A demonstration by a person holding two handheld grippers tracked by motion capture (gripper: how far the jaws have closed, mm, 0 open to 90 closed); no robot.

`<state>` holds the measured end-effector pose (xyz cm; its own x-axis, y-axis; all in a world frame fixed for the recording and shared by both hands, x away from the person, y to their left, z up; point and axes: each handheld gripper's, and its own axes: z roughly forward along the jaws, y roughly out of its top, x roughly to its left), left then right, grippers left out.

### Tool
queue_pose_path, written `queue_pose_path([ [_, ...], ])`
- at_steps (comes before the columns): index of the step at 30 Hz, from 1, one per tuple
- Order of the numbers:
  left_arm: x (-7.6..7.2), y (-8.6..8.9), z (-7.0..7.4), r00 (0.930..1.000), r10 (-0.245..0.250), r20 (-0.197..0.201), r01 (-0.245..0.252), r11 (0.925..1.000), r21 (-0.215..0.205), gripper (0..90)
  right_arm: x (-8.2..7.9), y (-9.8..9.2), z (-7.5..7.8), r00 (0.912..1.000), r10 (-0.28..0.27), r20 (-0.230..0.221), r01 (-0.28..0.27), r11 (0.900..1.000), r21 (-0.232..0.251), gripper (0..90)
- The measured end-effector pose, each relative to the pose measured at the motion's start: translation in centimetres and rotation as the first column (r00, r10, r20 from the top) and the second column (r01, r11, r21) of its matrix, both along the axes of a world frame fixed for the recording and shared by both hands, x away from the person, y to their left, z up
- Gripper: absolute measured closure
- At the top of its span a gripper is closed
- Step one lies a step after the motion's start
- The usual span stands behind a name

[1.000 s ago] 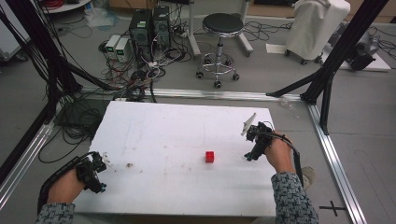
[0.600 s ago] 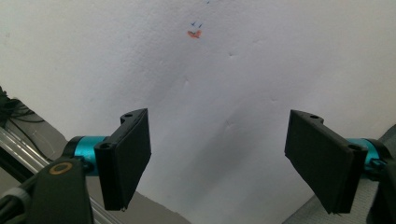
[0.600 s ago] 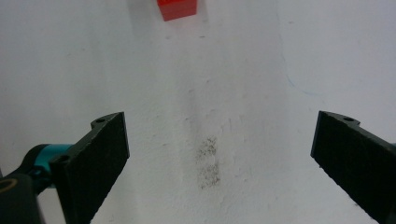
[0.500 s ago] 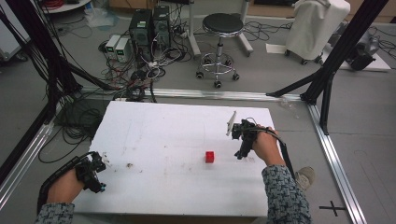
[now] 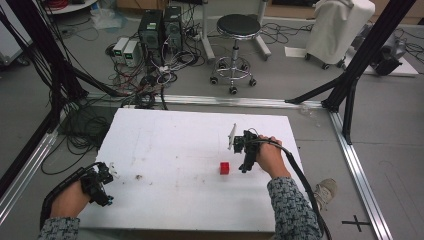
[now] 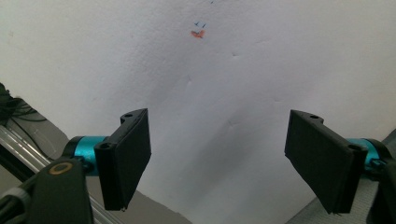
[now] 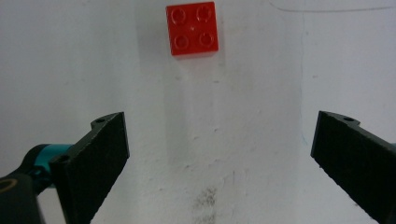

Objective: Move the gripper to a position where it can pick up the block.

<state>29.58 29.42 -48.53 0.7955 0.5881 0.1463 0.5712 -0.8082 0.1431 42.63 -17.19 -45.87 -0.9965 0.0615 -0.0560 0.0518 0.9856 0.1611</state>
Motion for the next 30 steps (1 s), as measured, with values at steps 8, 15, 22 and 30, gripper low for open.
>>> queue_pose_path([
  [8, 0.0, 0.0, 0.0, 1.0000, 0.001, -0.004, -0.001, 1.0000, 0.000, 22.9, -0.3, 2.0, -1.7, 0.9996, 0.028, 0.003, -0.028, 1.000, -0.012, 3.4],
  [15, 0.0, 0.0, -0.2, 0.9999, 0.009, -0.006, -0.009, 0.9999, -0.005, 22.9, -0.5, 3.0, -2.8, 0.9986, 0.052, -0.009, -0.052, 0.998, -0.032, 3.4],
  [22, 0.1, -0.2, -0.4, 1.0000, 0.003, -0.009, -0.003, 1.0000, -0.005, 22.9, -0.6, 4.0, -3.9, 0.9991, 0.043, 0.005, -0.043, 0.998, -0.038, 3.4],
  [30, 0.1, -0.2, -0.4, 0.9999, 0.003, -0.012, -0.003, 1.0000, -0.004, 22.9, -0.6, 4.7, -4.9, 0.9971, 0.076, -0.002, -0.076, 0.996, -0.044, 3.4],
])
